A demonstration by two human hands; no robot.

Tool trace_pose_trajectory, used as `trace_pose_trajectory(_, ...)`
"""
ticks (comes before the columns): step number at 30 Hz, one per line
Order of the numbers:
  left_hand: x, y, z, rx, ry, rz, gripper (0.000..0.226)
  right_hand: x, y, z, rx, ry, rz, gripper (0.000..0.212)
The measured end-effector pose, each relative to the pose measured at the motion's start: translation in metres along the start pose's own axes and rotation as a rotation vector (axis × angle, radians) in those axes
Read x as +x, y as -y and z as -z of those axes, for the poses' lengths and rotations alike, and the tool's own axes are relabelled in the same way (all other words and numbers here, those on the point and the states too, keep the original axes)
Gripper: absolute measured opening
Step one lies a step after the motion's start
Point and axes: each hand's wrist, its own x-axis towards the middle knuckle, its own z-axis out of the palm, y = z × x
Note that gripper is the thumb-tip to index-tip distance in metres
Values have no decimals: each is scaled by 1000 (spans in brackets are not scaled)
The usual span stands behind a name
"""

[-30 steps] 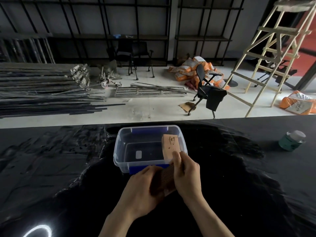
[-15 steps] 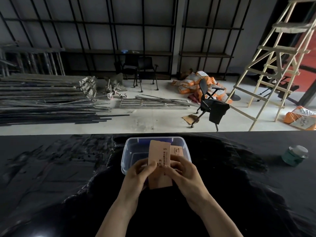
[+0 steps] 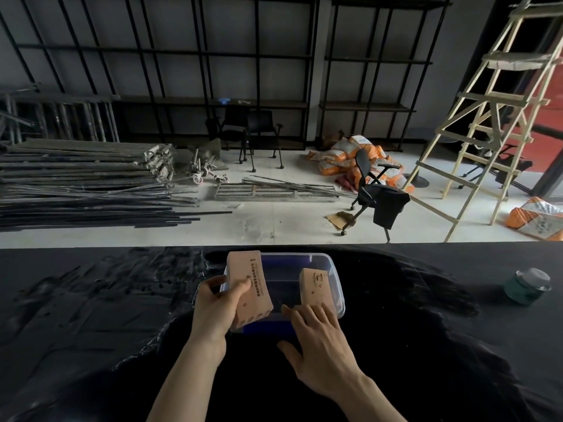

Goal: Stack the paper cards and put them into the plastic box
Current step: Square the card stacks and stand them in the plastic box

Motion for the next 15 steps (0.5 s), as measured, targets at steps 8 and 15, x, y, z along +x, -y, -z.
trace_pose_trajectory(8, 17, 9, -21, 180, 50, 19, 46, -34, 6, -1, 49, -16, 35, 66)
trace_pose_trajectory(15, 27, 15, -49, 340, 112, 161, 42, -28, -77, 17, 136, -421, -402, 66)
